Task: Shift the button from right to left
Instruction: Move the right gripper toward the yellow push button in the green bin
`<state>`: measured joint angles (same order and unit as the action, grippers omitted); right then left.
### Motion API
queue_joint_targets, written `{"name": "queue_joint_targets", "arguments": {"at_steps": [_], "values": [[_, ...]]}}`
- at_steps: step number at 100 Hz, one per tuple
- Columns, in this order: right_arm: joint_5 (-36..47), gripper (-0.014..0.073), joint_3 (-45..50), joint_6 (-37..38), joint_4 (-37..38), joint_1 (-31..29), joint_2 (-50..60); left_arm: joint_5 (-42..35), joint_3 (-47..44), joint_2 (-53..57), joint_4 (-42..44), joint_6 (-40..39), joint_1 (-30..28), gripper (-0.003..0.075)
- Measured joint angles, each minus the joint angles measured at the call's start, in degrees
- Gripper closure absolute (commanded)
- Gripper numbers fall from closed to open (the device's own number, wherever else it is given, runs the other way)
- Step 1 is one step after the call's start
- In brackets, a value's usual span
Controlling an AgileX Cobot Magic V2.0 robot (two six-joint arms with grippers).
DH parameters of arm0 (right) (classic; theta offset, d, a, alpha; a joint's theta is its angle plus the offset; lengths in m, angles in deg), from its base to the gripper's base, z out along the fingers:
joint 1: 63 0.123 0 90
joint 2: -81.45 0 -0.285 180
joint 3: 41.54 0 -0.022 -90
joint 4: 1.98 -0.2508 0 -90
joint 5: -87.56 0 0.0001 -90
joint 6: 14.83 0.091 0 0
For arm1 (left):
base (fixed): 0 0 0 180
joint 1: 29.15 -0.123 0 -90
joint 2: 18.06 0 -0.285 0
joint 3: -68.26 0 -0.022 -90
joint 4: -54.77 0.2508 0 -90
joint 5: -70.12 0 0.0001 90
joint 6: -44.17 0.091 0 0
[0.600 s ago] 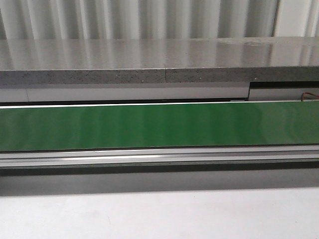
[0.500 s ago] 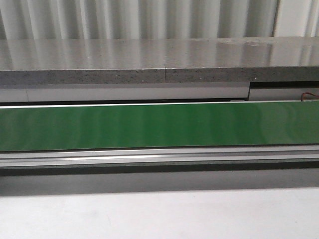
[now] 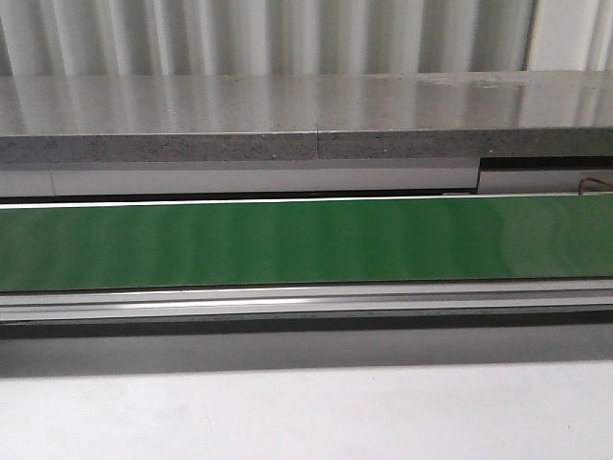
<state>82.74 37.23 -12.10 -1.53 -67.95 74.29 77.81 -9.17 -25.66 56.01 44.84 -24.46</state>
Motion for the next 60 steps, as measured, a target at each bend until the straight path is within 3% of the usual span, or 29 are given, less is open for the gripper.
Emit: {"name": "queue_joint_targets", "arguments": {"at_steps": [35,60], "values": [[-0.7,0.0661,-0.2,0.0,0.0,0.0,0.0,0.0,0.0,0.0,0.0,0.0,0.0,0.0741],[-14.0,0.0661,-10.4,0.0,0.0,0.0,-2.3,0.0,0.0,0.0,0.0,0.0,0.0,0.0741]]}}
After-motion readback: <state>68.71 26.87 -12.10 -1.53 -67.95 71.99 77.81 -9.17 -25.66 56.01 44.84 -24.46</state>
